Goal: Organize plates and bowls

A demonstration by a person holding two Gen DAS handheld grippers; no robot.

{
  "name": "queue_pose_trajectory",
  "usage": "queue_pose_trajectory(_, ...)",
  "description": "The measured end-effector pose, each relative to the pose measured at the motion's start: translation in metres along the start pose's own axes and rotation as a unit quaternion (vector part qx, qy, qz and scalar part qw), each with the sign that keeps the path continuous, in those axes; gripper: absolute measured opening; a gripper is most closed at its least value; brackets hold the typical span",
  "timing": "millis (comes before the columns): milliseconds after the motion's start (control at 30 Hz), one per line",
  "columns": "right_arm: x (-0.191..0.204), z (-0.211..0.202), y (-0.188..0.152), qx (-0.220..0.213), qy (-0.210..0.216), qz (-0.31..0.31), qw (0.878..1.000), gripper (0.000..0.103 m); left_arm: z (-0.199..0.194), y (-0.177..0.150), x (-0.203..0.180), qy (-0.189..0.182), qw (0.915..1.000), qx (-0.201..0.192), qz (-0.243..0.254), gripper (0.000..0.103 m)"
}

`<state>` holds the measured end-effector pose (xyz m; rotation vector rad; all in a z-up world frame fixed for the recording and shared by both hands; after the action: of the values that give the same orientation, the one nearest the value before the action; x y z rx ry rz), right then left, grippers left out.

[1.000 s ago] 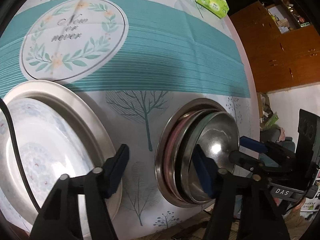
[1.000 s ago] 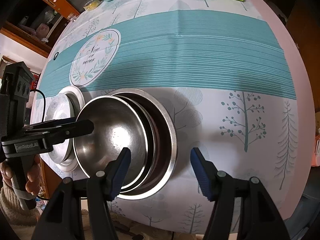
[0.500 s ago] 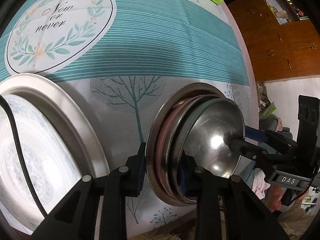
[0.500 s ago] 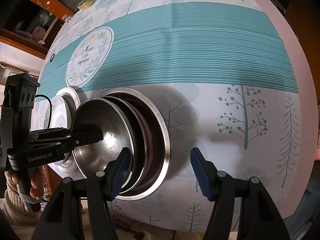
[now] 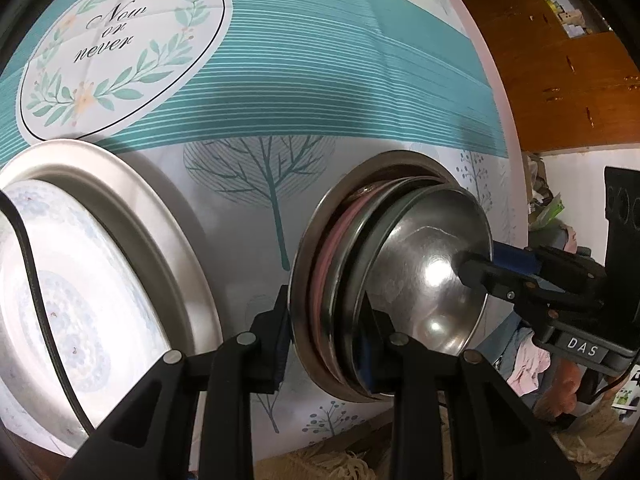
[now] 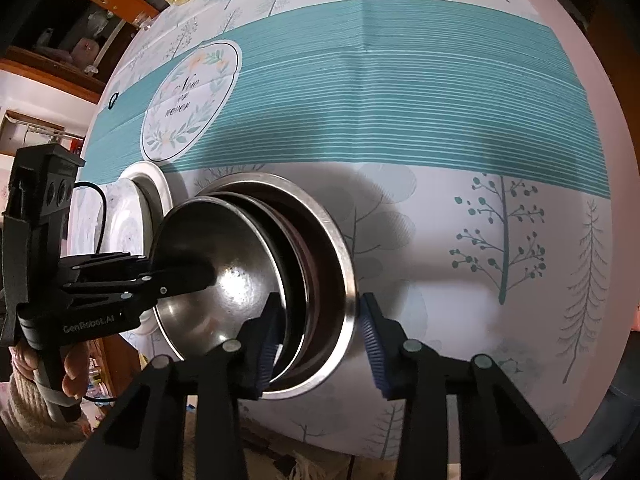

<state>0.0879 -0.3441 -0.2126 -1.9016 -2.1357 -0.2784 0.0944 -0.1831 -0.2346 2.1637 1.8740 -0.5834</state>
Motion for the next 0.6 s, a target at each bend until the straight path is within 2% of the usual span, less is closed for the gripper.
queue_pose_trajectory(467, -0.0057, 0.0080, -0.0053, 0.033, 0.024, 0.012, 0.999, 0.041, 0.0086, -0.0047, -0.0057, 0.006, 1.0000, 0.005, 0.001, 0.029)
queue_pose_trajectory(533, -0.0052, 0.0083, -0.0066, 0.038, 0.034, 0.014, 0.999, 0.037, 0.0083, -0.0059, -0.0049, 0.005, 1.0000, 0.007, 0.000, 0.029)
queue_pose_trajectory(600, -0.0057, 0.0082, -0.0076, 0.040, 0.036, 0.018, 0.998, 0.036, 0.0086, -0.0069, -0.0055, 0.006, 0.9999, 0.009, -0.003, 0.029)
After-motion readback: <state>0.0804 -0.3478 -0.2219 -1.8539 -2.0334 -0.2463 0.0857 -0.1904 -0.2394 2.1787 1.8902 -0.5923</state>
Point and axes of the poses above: each gripper's, at about its wrist camera, not at the fingertips, and z roughly the way its jaws point, x to its left, y to its top, the point moved 4 cm from there along z, roughly the way its jaws point, and after that the axes turned 4 degrees about x, right-handed, at the moved point
